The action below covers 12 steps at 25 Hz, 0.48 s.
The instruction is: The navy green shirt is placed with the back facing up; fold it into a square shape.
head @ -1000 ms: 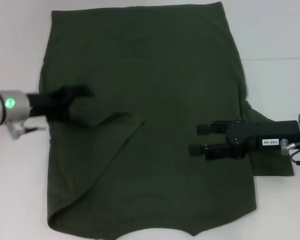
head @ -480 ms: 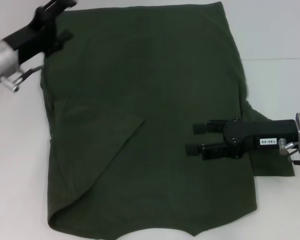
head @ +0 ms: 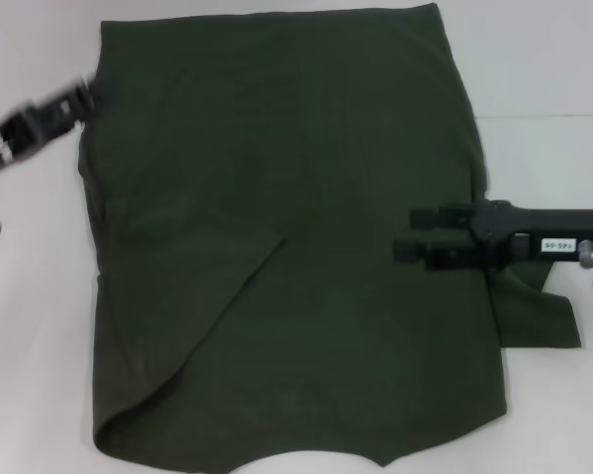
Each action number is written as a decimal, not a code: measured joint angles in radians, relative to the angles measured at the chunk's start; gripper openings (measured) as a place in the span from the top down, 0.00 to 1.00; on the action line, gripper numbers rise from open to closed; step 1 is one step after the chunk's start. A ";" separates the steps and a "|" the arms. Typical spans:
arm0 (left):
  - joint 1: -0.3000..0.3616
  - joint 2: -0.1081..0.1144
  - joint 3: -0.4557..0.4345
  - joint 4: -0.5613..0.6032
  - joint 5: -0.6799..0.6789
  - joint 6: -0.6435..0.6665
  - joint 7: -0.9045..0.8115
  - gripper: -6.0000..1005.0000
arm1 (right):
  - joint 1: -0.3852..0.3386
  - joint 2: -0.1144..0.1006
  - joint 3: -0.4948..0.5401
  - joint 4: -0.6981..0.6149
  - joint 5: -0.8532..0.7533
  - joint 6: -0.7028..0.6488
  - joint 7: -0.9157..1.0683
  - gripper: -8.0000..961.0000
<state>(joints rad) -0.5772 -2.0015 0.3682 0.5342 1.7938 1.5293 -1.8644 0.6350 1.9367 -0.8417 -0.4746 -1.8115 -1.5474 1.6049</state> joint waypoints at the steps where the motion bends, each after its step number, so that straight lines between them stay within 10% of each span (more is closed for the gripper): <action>1: 0.012 0.000 0.001 0.020 0.034 0.036 0.052 0.09 | 0.000 -0.005 0.008 0.000 0.001 -0.002 0.018 0.18; 12: 0.040 -0.007 0.049 0.103 0.323 0.267 0.331 0.09 | 0.053 -0.107 0.031 -0.113 -0.099 -0.034 0.578 0.18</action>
<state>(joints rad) -0.5371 -2.0087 0.4175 0.6377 2.1169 1.7965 -1.5333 0.6883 1.8302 -0.8109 -0.5876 -1.9108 -1.5815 2.1826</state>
